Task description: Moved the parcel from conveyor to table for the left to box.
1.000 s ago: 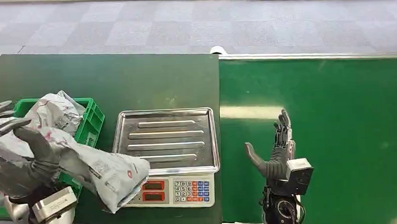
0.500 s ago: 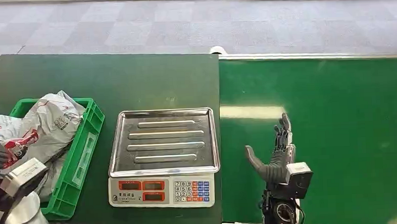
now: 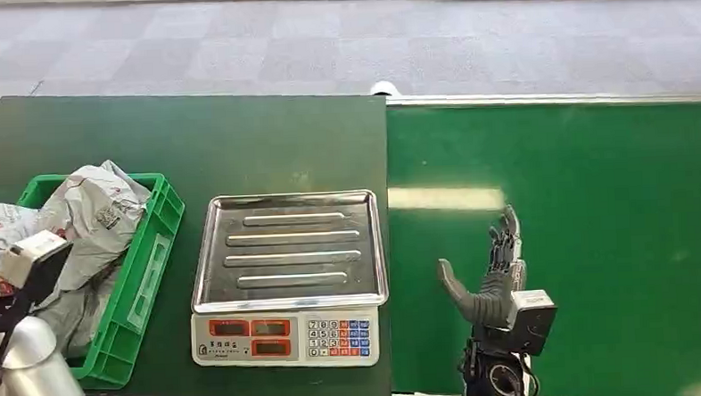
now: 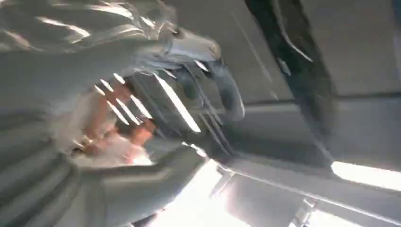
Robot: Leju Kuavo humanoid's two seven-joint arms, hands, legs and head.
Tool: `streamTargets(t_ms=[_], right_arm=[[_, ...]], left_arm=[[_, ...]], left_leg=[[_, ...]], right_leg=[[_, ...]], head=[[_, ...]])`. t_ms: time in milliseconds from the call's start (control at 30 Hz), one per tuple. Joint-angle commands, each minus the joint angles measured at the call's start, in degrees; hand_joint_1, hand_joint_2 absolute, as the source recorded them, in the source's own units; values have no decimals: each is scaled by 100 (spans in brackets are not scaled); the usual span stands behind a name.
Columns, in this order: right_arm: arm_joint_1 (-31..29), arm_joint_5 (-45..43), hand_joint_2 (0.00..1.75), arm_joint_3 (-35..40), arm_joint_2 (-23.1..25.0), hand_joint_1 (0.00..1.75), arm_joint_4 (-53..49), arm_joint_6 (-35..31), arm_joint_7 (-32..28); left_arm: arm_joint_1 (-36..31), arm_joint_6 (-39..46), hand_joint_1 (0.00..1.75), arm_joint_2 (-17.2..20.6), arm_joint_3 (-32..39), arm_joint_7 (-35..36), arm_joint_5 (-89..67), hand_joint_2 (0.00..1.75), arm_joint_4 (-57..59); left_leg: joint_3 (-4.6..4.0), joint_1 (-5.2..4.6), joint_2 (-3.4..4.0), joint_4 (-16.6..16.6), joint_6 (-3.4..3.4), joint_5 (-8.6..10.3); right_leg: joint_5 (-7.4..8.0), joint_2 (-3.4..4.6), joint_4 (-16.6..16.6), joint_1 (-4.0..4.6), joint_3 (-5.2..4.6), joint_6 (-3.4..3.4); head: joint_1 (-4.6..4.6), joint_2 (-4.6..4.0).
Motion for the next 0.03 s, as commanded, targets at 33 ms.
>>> streamTargets(t_ms=[33], right_arm=[[-315,213,175,-249,41,0,264,382,35]], left_arm=[[1135,-1008,0,1138,-2972,-148,5135,175,1108]], left_leg=[[8,-5,-26,-14,12,11]], right_leg=[[1,-30,-12,-2,16,-6]], head=[[2,0]])
